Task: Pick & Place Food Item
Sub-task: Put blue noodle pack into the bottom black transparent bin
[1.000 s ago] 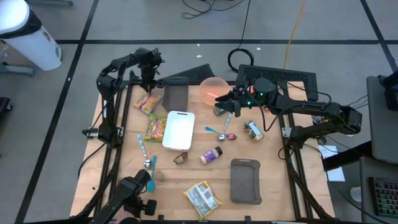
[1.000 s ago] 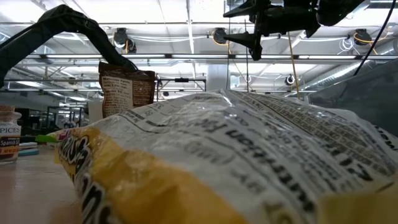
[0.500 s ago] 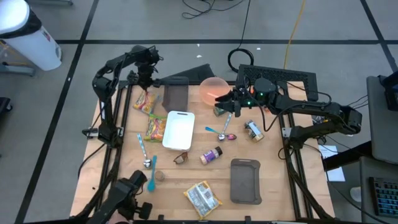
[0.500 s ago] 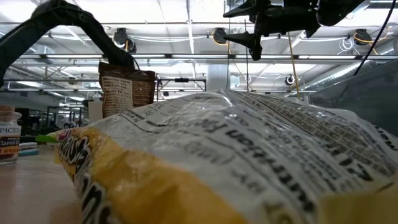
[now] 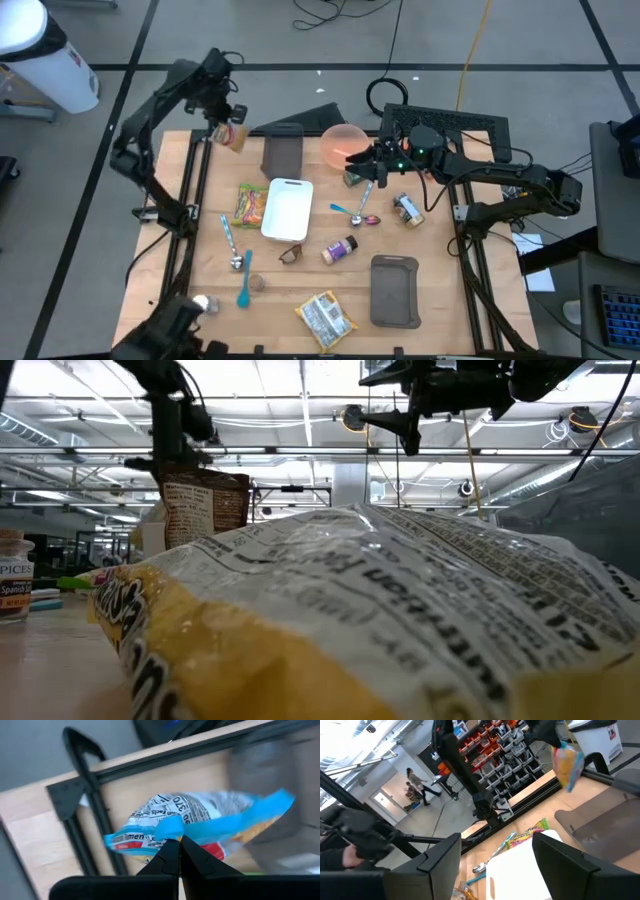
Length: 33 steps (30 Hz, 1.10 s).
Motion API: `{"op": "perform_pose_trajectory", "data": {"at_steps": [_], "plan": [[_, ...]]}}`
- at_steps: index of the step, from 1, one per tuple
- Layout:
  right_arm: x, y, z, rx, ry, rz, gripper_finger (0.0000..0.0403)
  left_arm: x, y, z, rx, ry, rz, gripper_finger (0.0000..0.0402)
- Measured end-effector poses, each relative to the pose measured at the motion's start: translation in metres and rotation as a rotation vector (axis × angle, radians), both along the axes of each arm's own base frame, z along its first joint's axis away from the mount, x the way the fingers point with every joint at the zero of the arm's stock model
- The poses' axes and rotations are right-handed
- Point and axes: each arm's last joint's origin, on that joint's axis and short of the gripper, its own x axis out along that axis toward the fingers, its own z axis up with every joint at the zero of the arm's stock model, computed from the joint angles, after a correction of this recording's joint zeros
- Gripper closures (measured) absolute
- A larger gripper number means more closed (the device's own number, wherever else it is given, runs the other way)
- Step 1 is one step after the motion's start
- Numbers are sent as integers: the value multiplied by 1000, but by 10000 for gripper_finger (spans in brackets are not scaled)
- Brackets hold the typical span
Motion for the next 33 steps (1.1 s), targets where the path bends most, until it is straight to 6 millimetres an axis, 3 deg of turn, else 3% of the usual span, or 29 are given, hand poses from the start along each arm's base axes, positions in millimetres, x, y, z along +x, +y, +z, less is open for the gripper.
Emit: {"op": "perform_pose_trajectory", "data": {"at_steps": [7, 13, 20, 25, 33], "plan": [[0, 0, 10, -40, -97, 0, 165, 7, -39, 47, 135, -306, -73, 399], [1, -1, 25, -112, -146, -46, 165, 32, -68, 73, 258, -484, -143, 400], [7, -1, 61, -336, -20, -109, 164, 73, -87, 86, 308, -676, -239, 400], [8, -3, 88, -411, -43, -148, 151, 93, -96, 97, 367, -803, -281, 400], [17, -5, 91, -504, -23, -230, 118, 111, -104, 98, 407, -838, -287, 400]]}}
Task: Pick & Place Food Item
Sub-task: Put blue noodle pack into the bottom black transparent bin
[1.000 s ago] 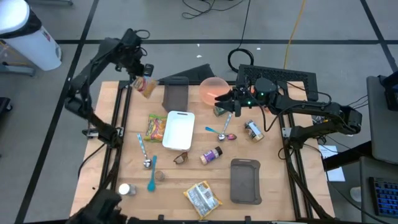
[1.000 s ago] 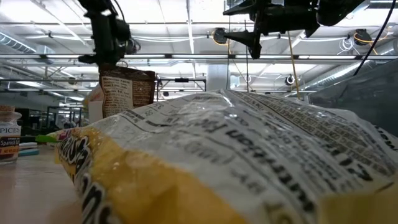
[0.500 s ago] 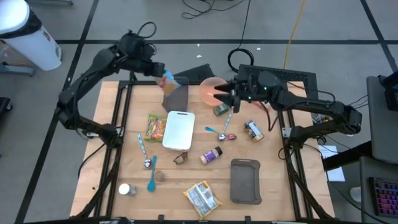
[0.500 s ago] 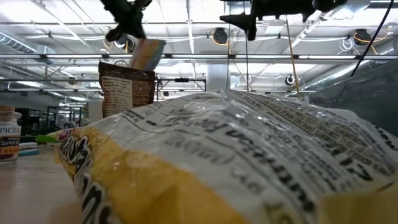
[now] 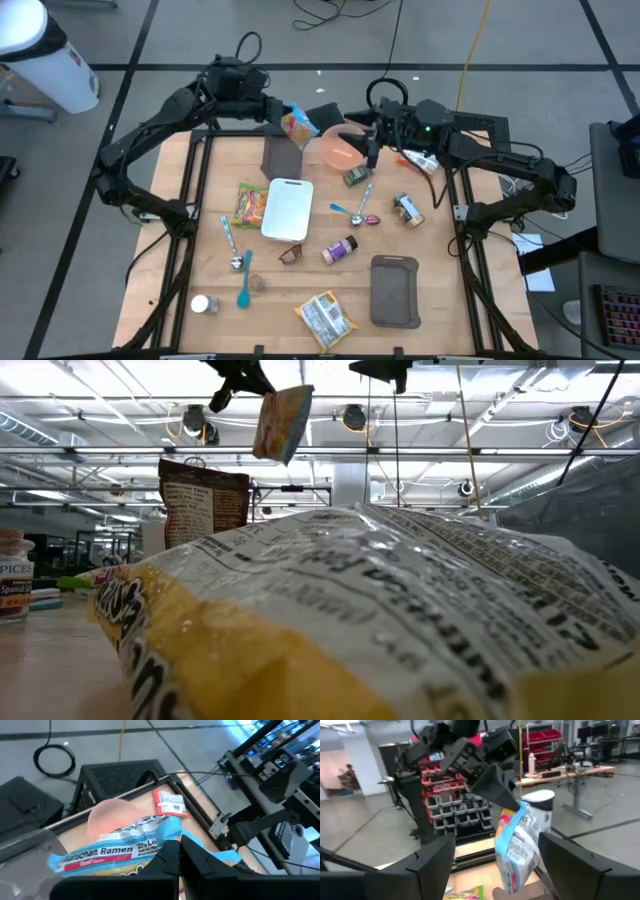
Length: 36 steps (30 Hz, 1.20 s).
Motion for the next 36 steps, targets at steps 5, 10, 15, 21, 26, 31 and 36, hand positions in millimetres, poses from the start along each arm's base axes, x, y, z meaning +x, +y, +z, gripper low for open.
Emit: {"op": "perform_pose_trajectory", "data": {"at_steps": [5, 10, 15, 21, 26, 31, 36], "plan": [[16, 2, -14, -6, 52, -23, 121, 20, -2, -8, -12, -4, -10, 400], [32, 6, -27, -15, 89, -13, 128, 37, -2, -15, -13, -18, -32, 400], [36, 5, -33, -13, 110, -63, 133, 40, -1, -17, -24, -20, -29, 400], [35, 3, -32, -32, 112, -148, 135, 40, -1, -17, -16, -19, -31, 400], [34, 2, -32, -39, 121, -160, 151, 40, 0, -16, -9, -30, -28, 400], [34, 2, -34, -35, 137, -161, 166, 41, 1, -12, 14, -72, -25, 400], [34, 2, -34, -34, 139, -165, 181, 41, 3, -11, 15, -81, -19, 400]]}}
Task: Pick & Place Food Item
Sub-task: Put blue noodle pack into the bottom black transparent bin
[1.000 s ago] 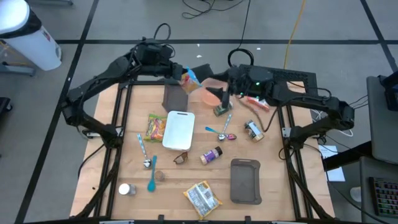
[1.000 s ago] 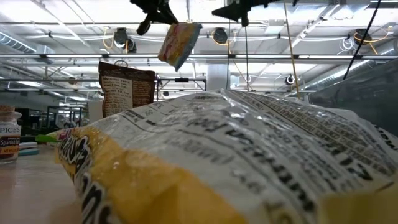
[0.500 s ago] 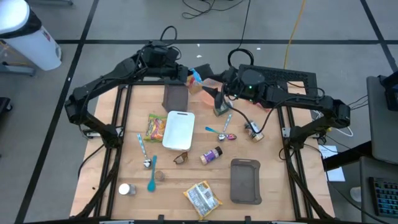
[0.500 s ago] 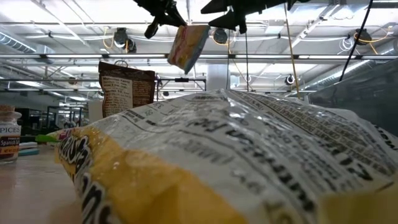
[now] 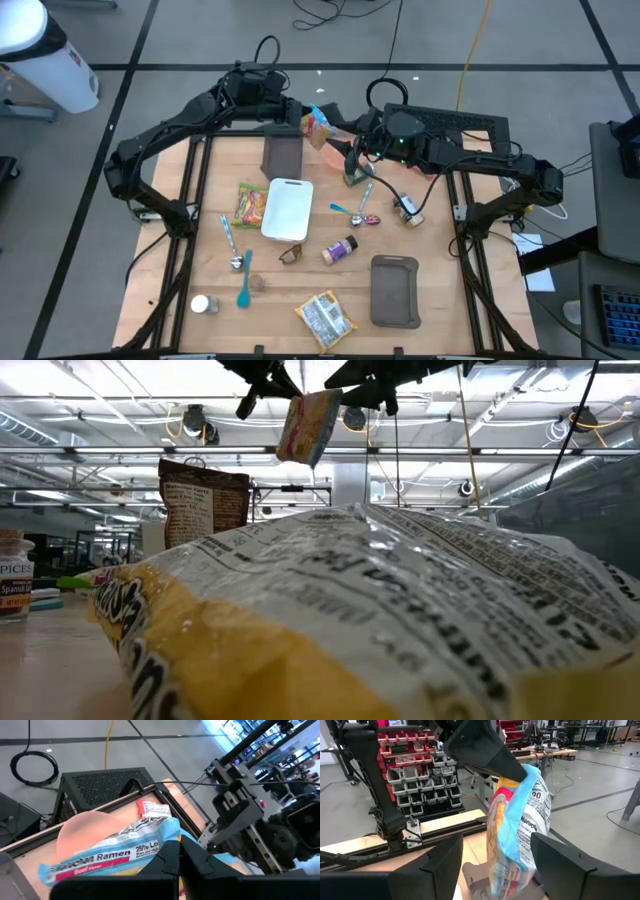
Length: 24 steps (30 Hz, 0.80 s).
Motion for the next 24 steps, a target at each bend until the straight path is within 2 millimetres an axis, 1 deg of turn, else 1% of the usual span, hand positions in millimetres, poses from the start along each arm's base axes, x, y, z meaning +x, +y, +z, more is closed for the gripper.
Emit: {"op": "perform_pose_trajectory", "data": {"at_steps": [6, 24], "plan": [[0, 0, 0, 1, 4, 0, 211, 0, 0, 0, 1, 1, -1, 400], [0, 0, -3, 9, 26, 1, 330, 0, 0, 0, -2, 1, 0, 399]]}}
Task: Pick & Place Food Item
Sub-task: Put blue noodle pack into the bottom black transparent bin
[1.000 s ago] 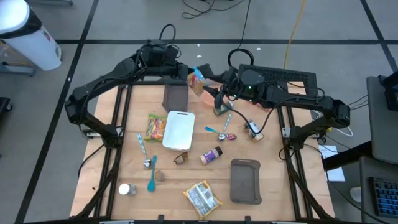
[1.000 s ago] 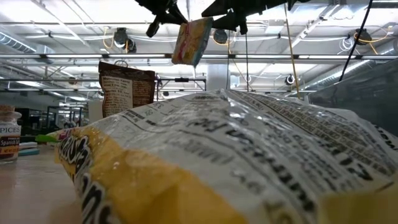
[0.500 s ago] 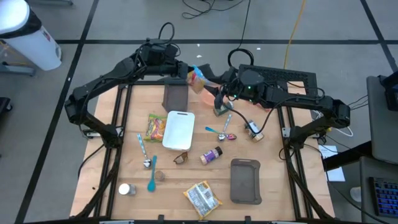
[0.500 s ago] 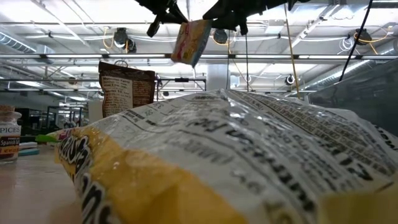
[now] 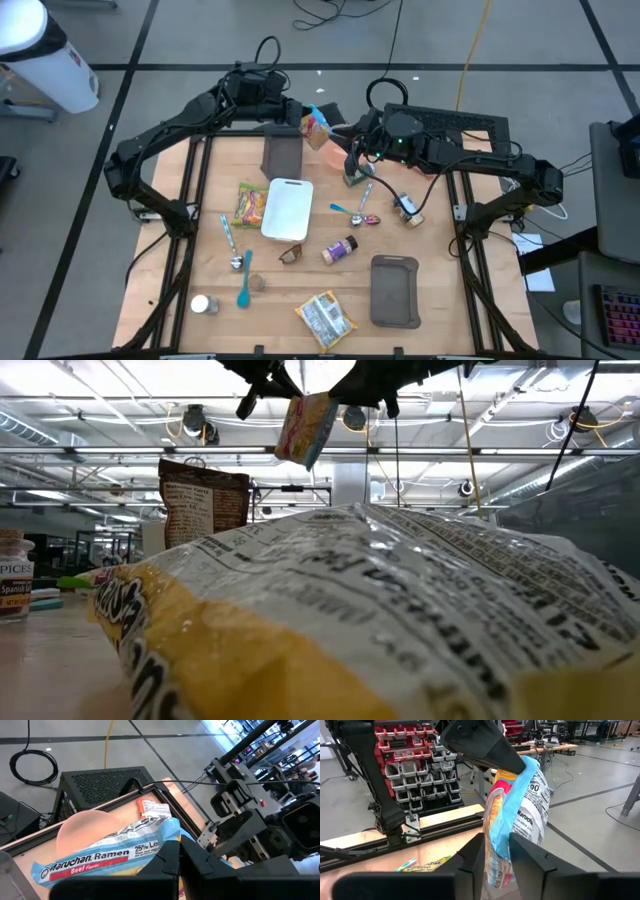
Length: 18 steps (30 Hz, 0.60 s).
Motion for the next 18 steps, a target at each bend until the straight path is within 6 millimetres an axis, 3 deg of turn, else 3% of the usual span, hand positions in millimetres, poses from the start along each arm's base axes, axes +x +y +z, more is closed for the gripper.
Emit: {"op": "perform_pose_trajectory", "data": {"at_steps": [7, 18], "plan": [[0, 0, 0, 0, 1, 2, 396, 0, 0, 0, 4, 1, -2, 400], [-1, 1, 1, -3, -1, 4, 402, 1, 0, 3, 95, -4, -76, 389]]}}
